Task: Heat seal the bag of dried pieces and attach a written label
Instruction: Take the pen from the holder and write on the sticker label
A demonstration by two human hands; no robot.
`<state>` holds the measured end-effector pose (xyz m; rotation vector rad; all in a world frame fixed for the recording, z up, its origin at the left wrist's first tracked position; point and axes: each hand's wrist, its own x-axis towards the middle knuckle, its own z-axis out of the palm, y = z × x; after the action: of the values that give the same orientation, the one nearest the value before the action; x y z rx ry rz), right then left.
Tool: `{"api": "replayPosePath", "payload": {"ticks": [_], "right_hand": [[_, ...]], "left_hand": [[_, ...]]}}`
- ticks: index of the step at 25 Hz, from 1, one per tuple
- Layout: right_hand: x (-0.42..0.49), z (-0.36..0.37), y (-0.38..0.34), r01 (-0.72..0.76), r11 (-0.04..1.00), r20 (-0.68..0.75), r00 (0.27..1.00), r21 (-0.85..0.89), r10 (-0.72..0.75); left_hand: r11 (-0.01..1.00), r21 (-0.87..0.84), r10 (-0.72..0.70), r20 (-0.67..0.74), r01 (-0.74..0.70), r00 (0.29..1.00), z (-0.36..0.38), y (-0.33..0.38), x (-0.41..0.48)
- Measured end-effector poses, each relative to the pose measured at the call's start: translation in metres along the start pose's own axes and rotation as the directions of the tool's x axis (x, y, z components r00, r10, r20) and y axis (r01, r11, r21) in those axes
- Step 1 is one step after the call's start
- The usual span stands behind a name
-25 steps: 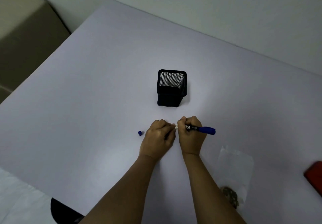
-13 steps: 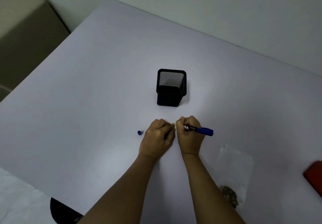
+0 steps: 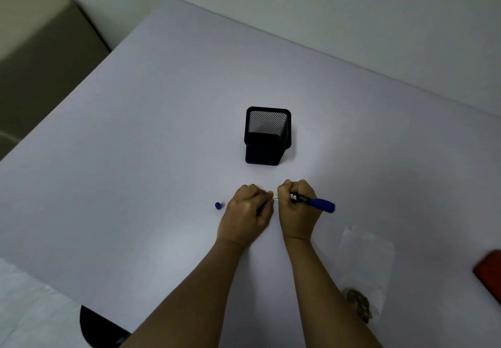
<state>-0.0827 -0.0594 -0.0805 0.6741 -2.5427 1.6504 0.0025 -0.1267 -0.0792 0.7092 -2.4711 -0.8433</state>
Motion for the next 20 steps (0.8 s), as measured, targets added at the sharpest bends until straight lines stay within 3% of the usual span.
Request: {"api": "replayPosePath", "payload": {"ticks": [3,20], "right_hand": [[-0.0041,-0.0006,0.0017,0.064,0.998,0.101,0.993,0.003,-0.064],[-0.0017,0.001,0.0015,0.046,0.998,0.064,0.997,0.047,-0.048]], "left_hand": [[1.0,-0.015,0.003,0.018,-0.003,1.0,0.0003,-0.001,-0.0011],[1.0,-0.03,0.01,0.005,-0.01,1.0,0.0008,-0.0012,-0.0007]]}}
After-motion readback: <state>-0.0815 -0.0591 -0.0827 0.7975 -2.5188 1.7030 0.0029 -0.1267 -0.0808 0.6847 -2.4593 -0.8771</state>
